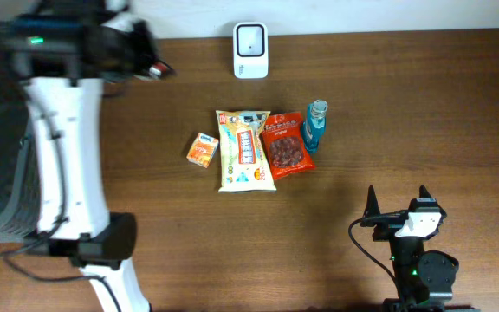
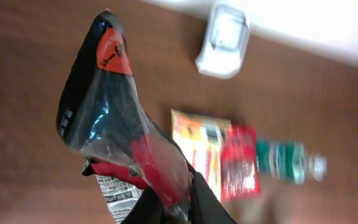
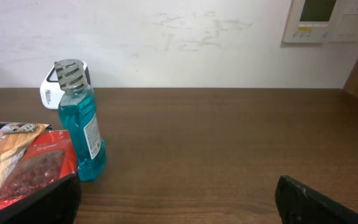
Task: Scan the item barcode
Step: 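Drop the clear bag onto the pile beside the tissue pack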
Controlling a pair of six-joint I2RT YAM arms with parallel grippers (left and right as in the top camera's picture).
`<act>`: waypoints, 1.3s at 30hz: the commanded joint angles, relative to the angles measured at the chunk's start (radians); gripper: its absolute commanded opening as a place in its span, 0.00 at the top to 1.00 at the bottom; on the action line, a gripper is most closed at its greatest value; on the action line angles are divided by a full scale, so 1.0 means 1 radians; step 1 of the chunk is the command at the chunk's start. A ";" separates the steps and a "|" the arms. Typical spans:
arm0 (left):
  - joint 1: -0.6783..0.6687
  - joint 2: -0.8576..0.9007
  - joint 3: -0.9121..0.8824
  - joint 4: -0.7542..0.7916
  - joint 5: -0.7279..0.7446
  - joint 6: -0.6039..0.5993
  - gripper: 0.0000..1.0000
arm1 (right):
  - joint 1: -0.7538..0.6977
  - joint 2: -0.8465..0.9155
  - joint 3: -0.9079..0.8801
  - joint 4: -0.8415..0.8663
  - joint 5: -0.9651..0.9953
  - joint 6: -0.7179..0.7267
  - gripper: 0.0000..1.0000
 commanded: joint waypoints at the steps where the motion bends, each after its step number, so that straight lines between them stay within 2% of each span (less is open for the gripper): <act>1: -0.140 0.116 -0.026 -0.071 -0.003 0.047 1.00 | 0.004 -0.006 -0.007 -0.004 0.005 -0.006 0.02; 5: -0.238 0.252 -0.129 -0.095 -0.080 0.047 0.99 | 0.004 -0.006 -0.007 -0.004 0.005 -0.006 0.02; 11: -0.259 0.428 -0.220 -0.069 -0.159 0.047 0.96 | 0.004 -0.006 -0.007 -0.004 0.005 -0.006 0.01; 12: -0.258 0.454 -0.221 -0.059 -0.159 0.047 0.83 | 0.004 -0.006 -0.007 -0.004 0.005 -0.006 0.02; 13: -0.258 0.469 -0.220 -0.048 -0.159 0.047 0.47 | 0.004 -0.006 -0.007 -0.004 0.005 -0.006 0.01; 14: -0.258 0.476 -0.221 -0.037 -0.169 0.047 0.29 | 0.005 -0.006 -0.007 -0.004 0.005 -0.006 0.02; 15: -0.258 0.476 -0.220 -0.022 -0.186 0.047 0.20 | 0.004 -0.006 -0.007 -0.004 0.005 -0.006 0.02; 19: -0.239 0.474 -0.144 -0.030 -0.200 0.047 0.19 | 0.004 -0.006 -0.007 -0.004 0.005 -0.006 0.02; 22: -0.188 0.451 0.054 -0.105 -0.195 0.047 0.18 | 0.005 -0.006 -0.007 -0.004 0.005 -0.006 0.01; 25: -0.124 0.351 0.134 -0.105 -0.195 0.020 0.09 | 0.004 -0.006 -0.007 -0.004 0.005 -0.006 0.02; 26: -0.091 0.289 0.134 -0.105 -0.195 0.021 0.01 | 0.005 -0.006 -0.007 -0.004 0.005 -0.006 0.02; 29: -0.029 0.175 0.134 -0.105 -0.190 0.021 0.01 | 0.004 -0.006 -0.007 -0.004 0.005 -0.006 0.02; 31: 0.003 0.099 0.122 -0.105 -0.192 0.083 0.01 | 0.004 -0.006 -0.007 -0.004 0.005 -0.006 0.02; 34: 0.031 0.034 0.035 -0.105 -0.185 0.092 0.01 | 0.004 -0.006 -0.007 -0.004 0.005 -0.006 0.02; 36: 0.103 0.009 -0.057 -0.105 -0.124 0.092 0.01 | 0.004 -0.006 -0.007 -0.004 0.005 -0.006 0.02; 39: 0.180 0.009 -0.098 -0.105 -0.037 0.092 0.01 | 0.004 -0.006 -0.007 -0.004 0.005 -0.006 0.02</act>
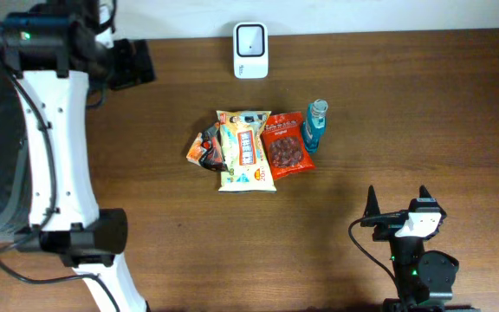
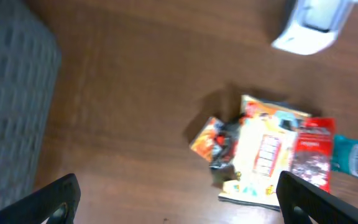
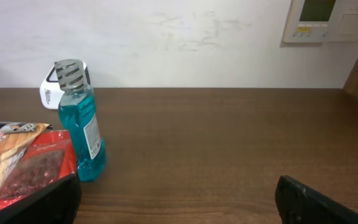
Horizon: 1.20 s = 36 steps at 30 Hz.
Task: Scan the item barcode
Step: 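Drop the clear bag onto the pile beside the tissue pack, then move the right gripper forward over the red snack bag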
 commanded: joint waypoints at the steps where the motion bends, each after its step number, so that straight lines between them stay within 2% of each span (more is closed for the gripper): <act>1: 0.091 0.000 -0.042 -0.001 0.100 0.019 0.01 | 0.004 -0.006 -0.007 -0.003 0.005 -0.007 0.02; 4: 0.111 0.000 -0.042 -0.001 0.099 0.019 0.01 | 0.004 -0.006 -0.007 0.018 0.019 -0.014 0.01; 6: 0.110 0.000 -0.042 -0.001 0.100 0.019 0.01 | 0.005 -0.006 -0.007 0.109 -0.097 0.048 0.02; 11: 0.110 0.000 -0.042 -0.001 0.100 0.019 0.01 | 0.005 -0.006 -0.007 0.284 -0.395 0.054 0.02; 13: 0.110 0.000 -0.042 -0.001 0.100 0.019 0.01 | 0.005 -0.006 -0.007 0.493 -0.599 0.054 0.02; 14: 0.110 0.000 -0.042 -0.001 0.100 0.019 0.01 | 0.005 -0.006 -0.007 0.579 -0.634 0.059 0.01; 16: 0.110 0.000 -0.042 -0.001 0.100 0.019 0.01 | 0.004 -0.006 0.023 0.754 -0.603 0.100 0.02; 17: 0.110 0.000 -0.042 -0.001 0.100 0.019 0.01 | 0.004 -0.006 0.058 0.772 -0.558 0.099 0.01; 19: 0.110 0.000 -0.042 -0.001 0.100 0.019 0.01 | 0.004 0.002 0.201 0.672 -0.465 0.090 0.01; 20: 0.110 0.000 -0.042 -0.001 0.100 0.019 0.01 | 0.004 0.016 0.283 0.570 -0.447 0.081 0.02; 21: 0.110 0.000 -0.042 -0.001 0.100 0.019 0.01 | 0.004 0.044 0.379 0.435 -0.447 0.034 0.02; 24: 0.110 0.000 -0.042 -0.001 0.100 0.019 0.01 | 0.004 0.269 0.797 -0.158 -0.460 -0.101 0.01; 27: 0.110 0.000 -0.042 -0.001 0.100 0.019 0.01 | 0.005 0.521 1.144 -0.568 -0.507 -0.118 0.02; 29: 0.110 0.000 -0.042 -0.001 0.100 0.019 0.01 | 0.005 0.645 1.277 -0.663 -0.717 -0.039 0.02; 32: 0.110 0.000 -0.042 -0.001 0.100 0.019 0.01 | 0.005 0.731 1.300 -0.716 -0.982 -0.009 0.02; 33: 0.110 0.000 -0.042 -0.001 0.100 0.019 0.01 | 0.005 0.764 1.300 -0.688 -1.025 -0.008 0.02; 34: 0.110 0.000 -0.042 -0.001 0.100 0.019 0.01 | 0.005 0.795 1.300 -0.676 -1.006 0.042 0.02; 36: 0.110 0.000 -0.042 -0.001 0.100 0.019 0.01 | 0.005 0.861 1.300 -0.708 -0.830 0.145 0.02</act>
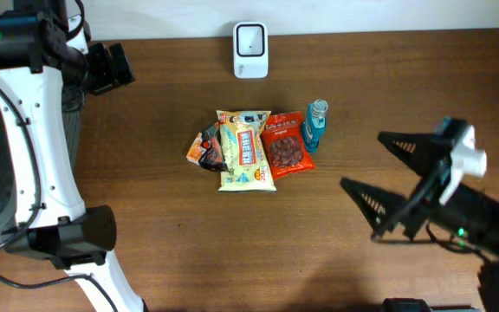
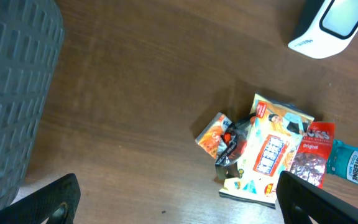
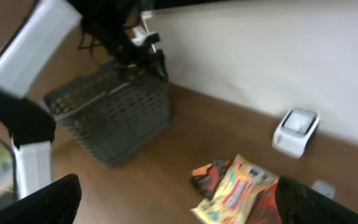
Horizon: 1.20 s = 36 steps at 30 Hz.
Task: Scan the item barcode
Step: 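Move the right gripper forward over the red snack bag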
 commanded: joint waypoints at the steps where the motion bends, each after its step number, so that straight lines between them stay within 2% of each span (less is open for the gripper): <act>1: 0.002 -0.005 0.003 -0.002 0.010 0.012 0.01 | 0.005 0.067 0.015 -0.063 0.197 0.127 0.01; 2: 0.002 -0.005 0.003 -0.002 0.010 0.012 0.01 | 0.005 0.103 0.026 -0.130 0.354 0.183 0.02; 4: 0.002 -0.005 0.003 -0.002 0.010 0.012 0.01 | 0.005 0.158 0.043 -0.203 0.439 0.189 0.05; 8: 0.002 -0.005 0.003 -0.002 0.010 0.012 0.01 | 0.024 0.312 0.060 -0.269 0.490 0.188 0.14; 11: 0.002 -0.005 0.003 -0.002 0.010 0.012 0.01 | 0.107 0.379 0.060 -0.265 0.599 0.219 0.14; 12: 0.002 -0.005 0.003 -0.002 0.010 0.012 0.01 | 0.145 0.397 0.060 -0.252 0.634 0.233 0.13; 13: 0.002 -0.005 0.003 -0.002 0.010 0.012 0.01 | 0.180 0.415 0.060 -0.217 0.628 0.234 0.04; 14: 0.002 -0.005 0.003 -0.002 0.010 0.012 0.01 | 0.194 0.420 0.060 -0.191 0.611 0.236 0.02; 16: 0.002 -0.005 0.003 -0.002 0.010 0.012 0.01 | 0.216 0.433 0.060 -0.094 0.546 0.310 0.01; 18: 0.002 -0.005 0.003 -0.002 0.010 0.012 0.01 | 0.230 0.449 0.060 -0.051 0.550 0.322 0.07; 19: 0.002 -0.005 0.003 -0.002 0.010 0.012 0.01 | 0.251 0.475 0.060 -0.027 0.571 0.323 0.19; 20: 0.002 -0.005 0.003 -0.002 0.010 0.012 0.01 | 0.281 0.512 0.059 0.003 0.574 0.322 0.22; 21: 0.002 -0.005 0.003 -0.002 0.010 0.012 0.01 | 0.309 0.547 0.059 0.029 0.588 0.322 0.23; 24: 0.002 -0.005 0.003 -0.002 0.010 0.012 0.01 | 0.415 0.684 0.059 0.055 0.938 0.323 0.23; 26: 0.002 -0.005 0.003 -0.002 0.010 0.012 0.01 | 0.444 0.741 0.060 0.070 1.093 0.323 0.23; 28: 0.002 -0.005 0.003 -0.002 0.010 0.012 0.01 | 0.449 0.760 0.060 0.101 1.143 0.325 0.24; 32: 0.002 -0.005 0.003 -0.002 0.010 0.012 0.01 | 0.449 0.762 0.059 0.146 1.234 0.394 0.32; 36: 0.002 -0.005 0.003 -0.002 0.010 0.012 0.01 | 0.449 0.800 0.059 0.193 1.240 0.394 0.35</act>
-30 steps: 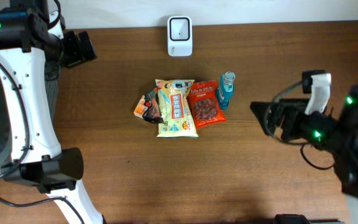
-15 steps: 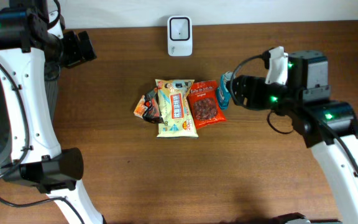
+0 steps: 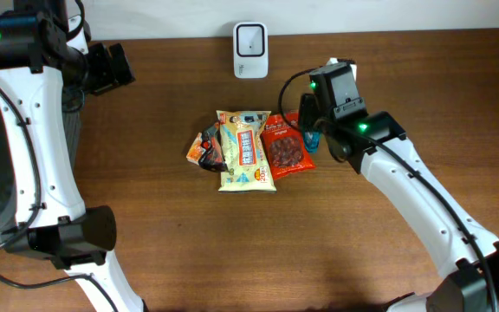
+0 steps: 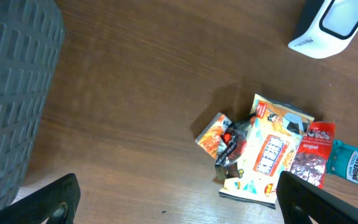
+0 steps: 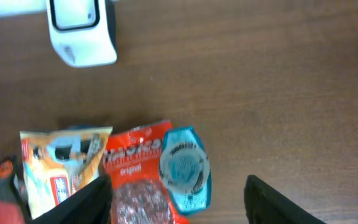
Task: Scan the item barcode
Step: 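Move the right gripper forward over the red snack bag, then grasp the blue mouthwash bottle with the right gripper and pull it right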
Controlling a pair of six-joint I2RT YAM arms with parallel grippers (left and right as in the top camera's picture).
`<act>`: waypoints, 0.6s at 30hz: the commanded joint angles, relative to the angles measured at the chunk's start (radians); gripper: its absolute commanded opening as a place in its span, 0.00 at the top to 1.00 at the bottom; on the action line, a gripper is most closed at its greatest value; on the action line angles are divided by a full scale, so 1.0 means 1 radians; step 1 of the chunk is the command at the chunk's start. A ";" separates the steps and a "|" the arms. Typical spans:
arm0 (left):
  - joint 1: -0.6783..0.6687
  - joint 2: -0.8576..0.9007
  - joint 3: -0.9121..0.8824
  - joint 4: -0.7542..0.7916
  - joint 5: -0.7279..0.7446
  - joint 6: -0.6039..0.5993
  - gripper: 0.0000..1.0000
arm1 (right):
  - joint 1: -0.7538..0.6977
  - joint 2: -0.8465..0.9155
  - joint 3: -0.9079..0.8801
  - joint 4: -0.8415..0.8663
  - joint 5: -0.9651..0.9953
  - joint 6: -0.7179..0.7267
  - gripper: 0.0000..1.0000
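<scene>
Several items lie mid-table: a small orange box (image 3: 199, 150) with a black-and-red packet (image 3: 212, 149) on it, a yellow snack bag (image 3: 245, 149), a red snack bag (image 3: 286, 144) and an upright blue mouthwash bottle (image 3: 315, 124). The white scanner (image 3: 250, 50) stands at the back edge. My right gripper (image 3: 306, 117) hangs open above the bottle; its wrist view looks down on the bottle cap (image 5: 185, 168) between the open fingers (image 5: 82, 202), gripper (image 5: 179, 205). My left gripper (image 3: 111, 68) is open and empty at the back left, gripper (image 4: 176, 202).
A grey mesh basket stands off the table's left edge, also the basket (image 4: 11, 81) in the left wrist view. The scanner (image 5: 81, 28) sits behind the pile of items. Bare brown tabletop (image 3: 319, 243) stretches in front and to the right.
My right arm has moved from the front right of the table to above the blue bottle and red bag, fingers open. The left arm and the items have not moved.
First my left gripper held the black-and-red packet up at the back left, while the right arm rested at the front. Then the left gripper was open and the packet lay on the orange box. The right arm then rose and now hangs over the bottle.
</scene>
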 commanded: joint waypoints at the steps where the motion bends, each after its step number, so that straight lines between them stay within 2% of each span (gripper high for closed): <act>1: 0.002 -0.005 0.003 -0.001 0.010 0.012 0.01 | 0.005 0.049 0.008 0.028 0.045 0.019 0.35; 6: 0.002 -0.005 0.003 -0.001 0.010 0.012 0.01 | 0.004 0.094 0.008 0.075 0.068 0.019 0.36; 7: 0.002 -0.005 0.003 -0.001 0.010 0.012 0.01 | 0.005 0.100 0.008 0.074 0.079 0.019 0.38; 8: 0.002 -0.005 0.003 -0.001 0.010 0.012 0.01 | 0.003 0.107 0.008 0.075 0.082 0.019 0.46; 9: 0.002 -0.005 0.003 -0.001 0.010 0.012 0.01 | -0.004 0.116 0.008 0.078 0.082 0.019 0.49; 14: 0.002 -0.005 0.003 -0.001 0.010 0.012 0.01 | -0.066 0.155 0.008 0.073 0.025 0.020 0.55; 18: 0.002 -0.005 0.003 -0.001 0.010 0.012 0.01 | -0.113 0.155 0.008 0.064 0.029 0.019 0.72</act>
